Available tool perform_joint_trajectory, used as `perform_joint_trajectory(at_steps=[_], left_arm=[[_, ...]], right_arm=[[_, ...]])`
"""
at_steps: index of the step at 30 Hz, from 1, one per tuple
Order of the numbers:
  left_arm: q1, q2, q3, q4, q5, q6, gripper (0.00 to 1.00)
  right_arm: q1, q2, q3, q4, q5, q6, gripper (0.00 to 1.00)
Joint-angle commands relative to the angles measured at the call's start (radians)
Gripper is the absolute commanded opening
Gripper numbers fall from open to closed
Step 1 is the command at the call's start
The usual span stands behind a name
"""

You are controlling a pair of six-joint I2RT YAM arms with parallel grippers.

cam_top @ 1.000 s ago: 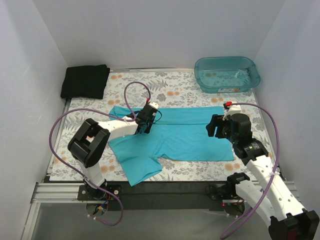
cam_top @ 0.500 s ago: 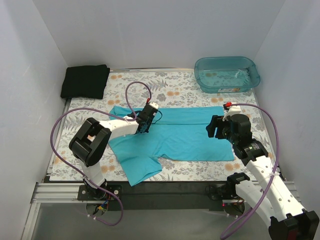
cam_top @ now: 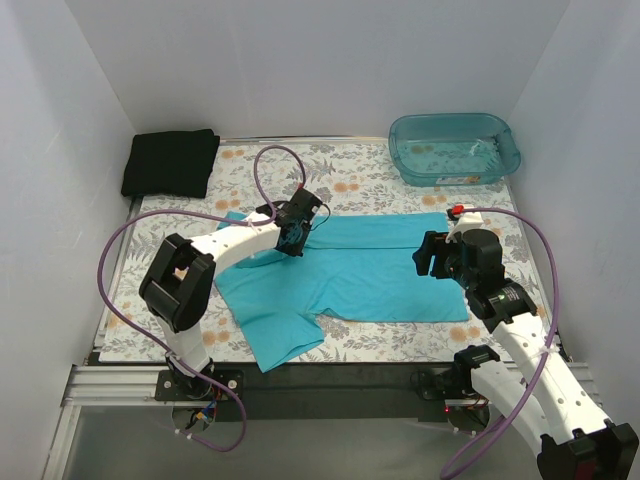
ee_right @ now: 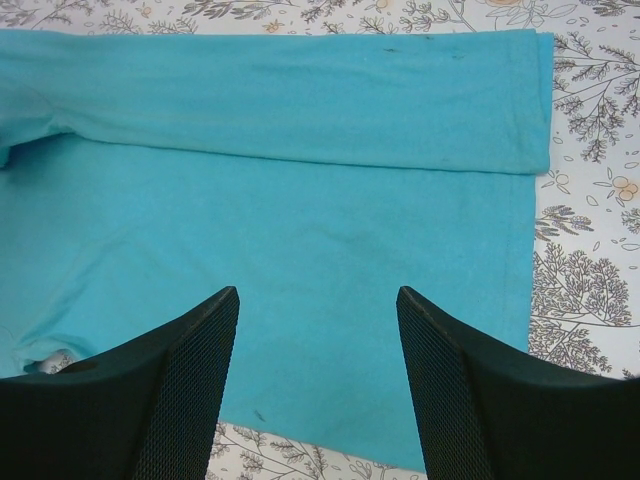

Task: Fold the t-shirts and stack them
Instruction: Fold the tshirt

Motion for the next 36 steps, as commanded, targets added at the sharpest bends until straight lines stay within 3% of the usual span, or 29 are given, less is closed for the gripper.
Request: perform_joint_trajectory(at_steps=[1, 10, 13, 18, 25, 28, 32, 36], left_arm=[[0.002, -0.001, 0.055, -0.154, 0.097, -0.041, 0.07], [0.002, 0.008, 0.103, -0.189, 0.209, -0.063, 0.20], [0.003, 0.016, 0.100, -0.189, 0.191, -0.100, 0.31], [0.040, -0.097, 0.019, -0.118, 0.148, -0.228, 0.59], [0.337, -0.426, -0.274, 0.106, 0.285, -0.371, 0.82], [0.501, -0.504, -0.400, 0.189, 0.394, -0.382, 0.84], [0.581, -0.549, -0.521, 0.333, 0.500, -0.417, 0.87], [0.603, -0.520, -0.557, 0.415, 0.536, -0.422, 0.87]], right_arm=[[-0.001, -0.002, 0.002, 0.019, 0.010, -0.013, 0.60], [-0.001, 0.021, 0.011, 0.021, -0.024, -0.016, 0.60], [-0.001, 0.030, 0.014, 0.021, -0.044, -0.022, 0.60], [-0.001, 0.074, 0.017, 0.039, -0.135, -0.028, 0.60], [0.002, 0.182, 0.008, 0.140, -0.350, 0.001, 0.59], [0.024, 0.272, -0.012, 0.289, -0.480, 0.103, 0.59], [0.115, 0.468, -0.020, 0.588, -0.550, 0.274, 0.59], [0.232, 0.666, 0.085, 0.711, -0.518, 0.355, 0.58]])
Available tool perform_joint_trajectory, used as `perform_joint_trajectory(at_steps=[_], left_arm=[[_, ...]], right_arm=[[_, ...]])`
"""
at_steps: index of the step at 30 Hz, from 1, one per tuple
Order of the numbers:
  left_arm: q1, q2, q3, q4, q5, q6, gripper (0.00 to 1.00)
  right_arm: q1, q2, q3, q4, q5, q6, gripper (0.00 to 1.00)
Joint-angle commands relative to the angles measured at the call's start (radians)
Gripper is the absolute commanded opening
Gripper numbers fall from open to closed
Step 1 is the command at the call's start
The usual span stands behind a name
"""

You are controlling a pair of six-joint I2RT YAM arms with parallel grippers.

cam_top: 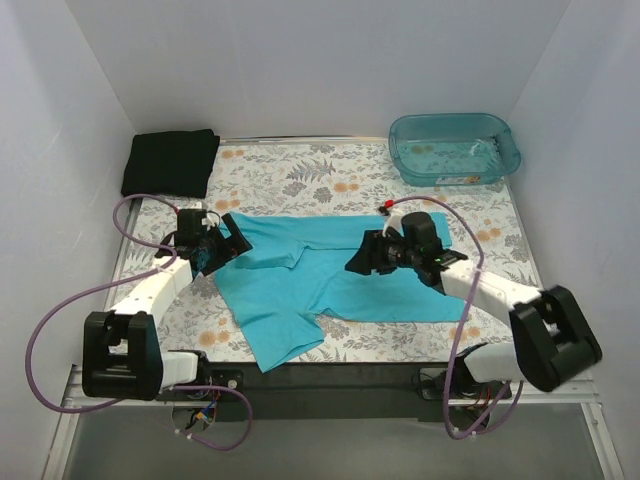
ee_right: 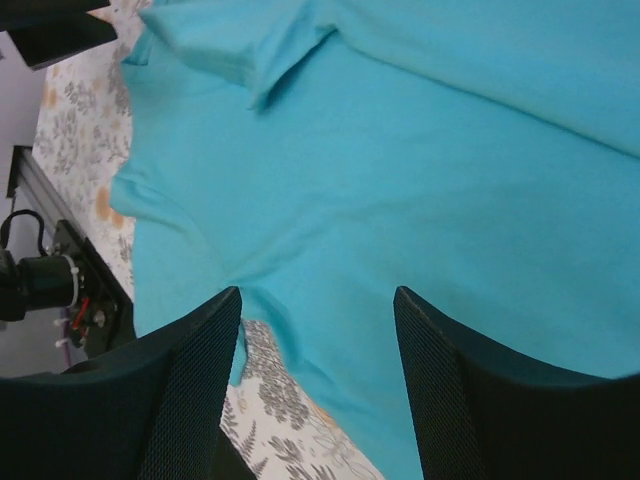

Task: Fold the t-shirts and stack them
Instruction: Fold the tshirt

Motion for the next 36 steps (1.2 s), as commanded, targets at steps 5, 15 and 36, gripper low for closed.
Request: perform_joint_trajectory(at_steps=[5, 15, 36], left_arm=[[0.030, 0.078, -0.020, 0.176, 0.145, 0.001, 0.85], [0.030, 0.115, -0.041, 0.178, 0.109, 0.037, 0.74], [0.030, 0.156, -0.043, 0.164, 0.160, 0.031, 0.71]], right_arm=[[0.156, 0.358, 0.182, 0.394, -0.049, 0.230, 0.53], [0.225, 0.622, 0.337, 0.518, -0.015, 0.337, 0.43], [0.264, 0.779, 0.426, 0.518, -0.004, 0.364, 0.37]])
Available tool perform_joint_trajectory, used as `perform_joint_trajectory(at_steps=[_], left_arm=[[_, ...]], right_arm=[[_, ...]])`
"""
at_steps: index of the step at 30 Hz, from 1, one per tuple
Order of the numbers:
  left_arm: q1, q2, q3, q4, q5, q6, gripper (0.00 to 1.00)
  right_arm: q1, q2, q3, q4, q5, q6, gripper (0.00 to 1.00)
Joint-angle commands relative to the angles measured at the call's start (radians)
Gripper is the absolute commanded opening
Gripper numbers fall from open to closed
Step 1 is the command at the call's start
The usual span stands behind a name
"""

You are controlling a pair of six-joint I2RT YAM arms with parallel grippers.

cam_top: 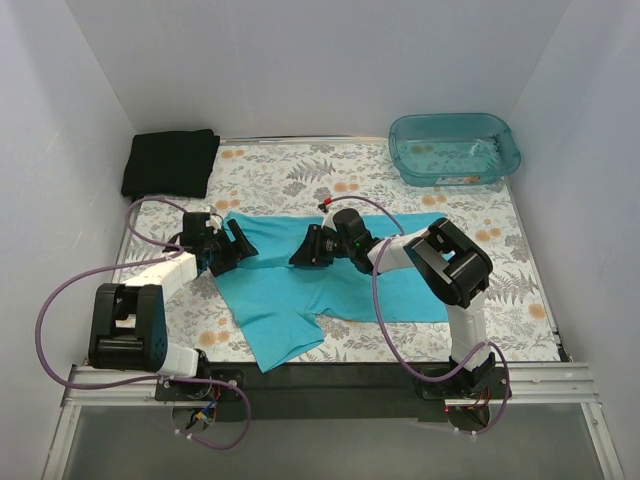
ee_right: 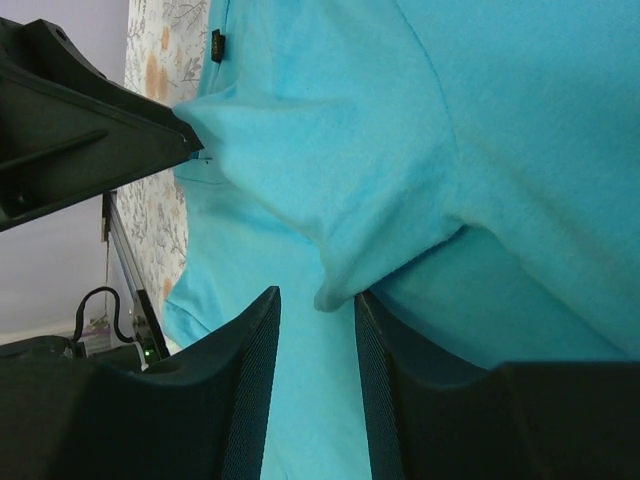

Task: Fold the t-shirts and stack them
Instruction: Fold the tshirt

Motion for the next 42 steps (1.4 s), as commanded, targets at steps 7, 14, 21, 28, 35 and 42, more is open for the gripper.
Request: perform_joint_trajectory(at_steps=[7, 14, 21, 28, 35, 42], left_arm=[[0.005, 0.015, 0.007, 0.003, 0.017, 0.019, 0.71], [0.005, 0.017, 0.007, 0.002, 0.029, 0.024, 0.71], [0.005, -0.029, 0.003, 0.002, -0.076, 0.052, 0.74], [0.005, 0.010, 0.012, 0.060, -0.009, 0.059, 0.80], [0.005, 0.030, 0.009, 0.100, 0.074, 0.061, 0.81], [0.005, -0.008, -0.016, 0.078, 0.103, 0.047, 0.75]], right_arm=[[0.009, 0.033, 0.045, 0.052, 0.004, 0.000, 0.28], [0.009, 0.004, 0.034, 0.051, 0.006, -0.011, 0.04], [0.009, -0.006, 0.031, 0.051, -0.005, -0.019, 0.01], [0.009, -0.009, 0.040, 0.051, -0.011, -0.030, 0.01], [0.009, -0.007, 0.049, 0.051, -0.019, -0.033, 0.01], [0.009, -0.022, 0.046, 0.051, -0.022, -0.040, 0.01]])
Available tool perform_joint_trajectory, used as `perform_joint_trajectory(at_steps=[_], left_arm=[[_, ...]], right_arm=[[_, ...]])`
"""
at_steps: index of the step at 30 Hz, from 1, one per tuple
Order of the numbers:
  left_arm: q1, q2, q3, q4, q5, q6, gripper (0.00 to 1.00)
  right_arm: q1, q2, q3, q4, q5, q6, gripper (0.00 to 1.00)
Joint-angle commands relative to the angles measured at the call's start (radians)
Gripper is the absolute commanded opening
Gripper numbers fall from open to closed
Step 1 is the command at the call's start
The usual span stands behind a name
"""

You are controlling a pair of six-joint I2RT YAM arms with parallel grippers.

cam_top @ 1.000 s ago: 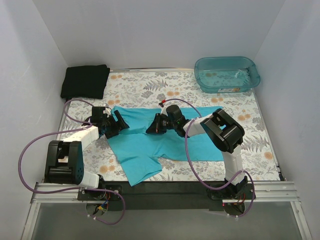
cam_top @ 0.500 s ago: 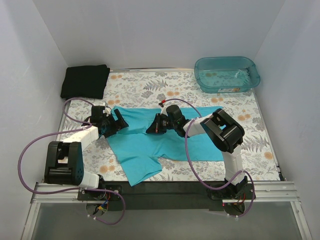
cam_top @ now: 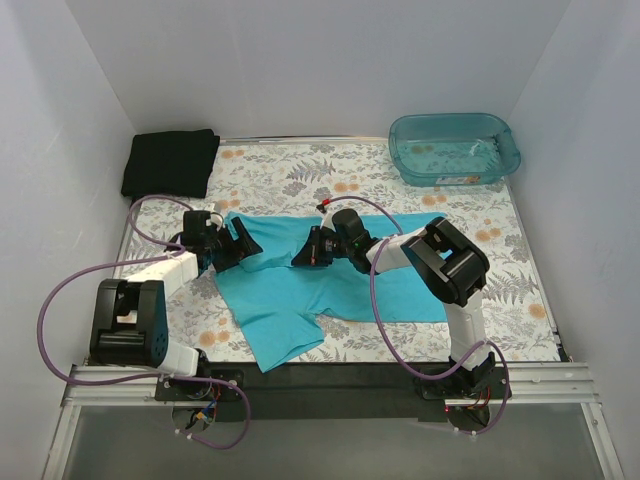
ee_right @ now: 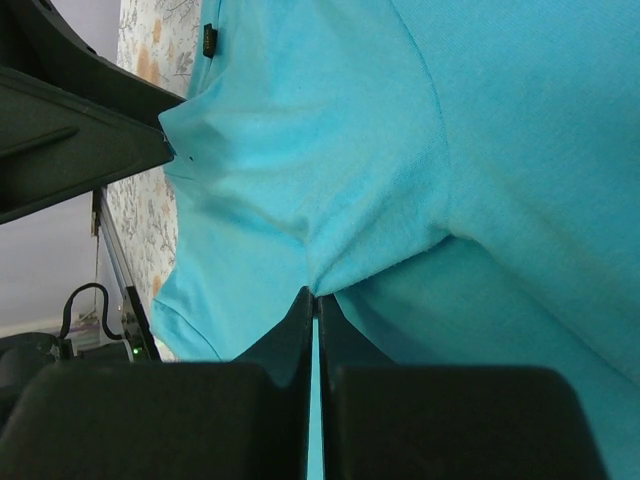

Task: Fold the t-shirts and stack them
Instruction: Fold the tshirt

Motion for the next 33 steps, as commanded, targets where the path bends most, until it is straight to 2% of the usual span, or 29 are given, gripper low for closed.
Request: perform_joint_trajectory(at_steps=[1, 3, 4, 7, 10, 13, 14, 17, 23, 27, 30, 33], left_arm=[[0.005, -0.049, -0.023, 0.000, 0.035, -0.004, 0.71], [0.005, -0.064, -0.033, -0.015, 0.040, -0.013, 0.63], [0.005, -0.079, -0.037, -0.021, 0.046, -0.021, 0.53], [0.005, -0.106, -0.034, -0.054, 0.051, -0.045, 0.42], [0.005, -0.122, -0.023, -0.106, 0.040, -0.061, 0.41], [0.005, -0.130, -0.018, -0.158, 0.006, -0.073, 0.37], [0.005, -0.126, -0.014, -0.179, -0.017, -0.082, 0.33], [0.005, -0.110, -0.006, -0.224, -0.043, -0.095, 0.31], [0.005, -0.070, -0.001, -0.253, -0.077, -0.131, 0.25], [0.005, -0.067, -0.012, -0.230, -0.077, -0.145, 0.25], [0.005, -0.072, -0.018, -0.216, -0.107, -0.145, 0.42], [0.005, -0.087, -0.024, -0.187, -0.132, -0.133, 0.53]], right_arm=[[0.008, -0.056, 0.027, 0.040, -0.014, -0.019, 0.01], [0.008, -0.060, 0.026, 0.038, -0.014, -0.017, 0.01], [0.008, -0.066, 0.026, 0.038, -0.014, -0.015, 0.01], [0.008, -0.077, 0.022, 0.037, -0.014, -0.011, 0.01], [0.006, -0.089, 0.016, 0.035, -0.016, -0.005, 0.01], [0.008, -0.106, 0.006, 0.031, -0.014, -0.002, 0.01], [0.008, -0.109, 0.004, 0.028, -0.014, -0.005, 0.01], [0.006, -0.119, -0.010, 0.005, -0.005, -0.015, 0.01], [0.003, -0.120, -0.027, -0.057, 0.013, -0.037, 0.01], [0.000, -0.109, -0.024, -0.066, 0.009, -0.046, 0.01], [0.000, -0.096, -0.019, -0.068, 0.003, -0.049, 0.01], [0.000, -0.089, -0.014, -0.068, -0.004, -0.052, 0.01]])
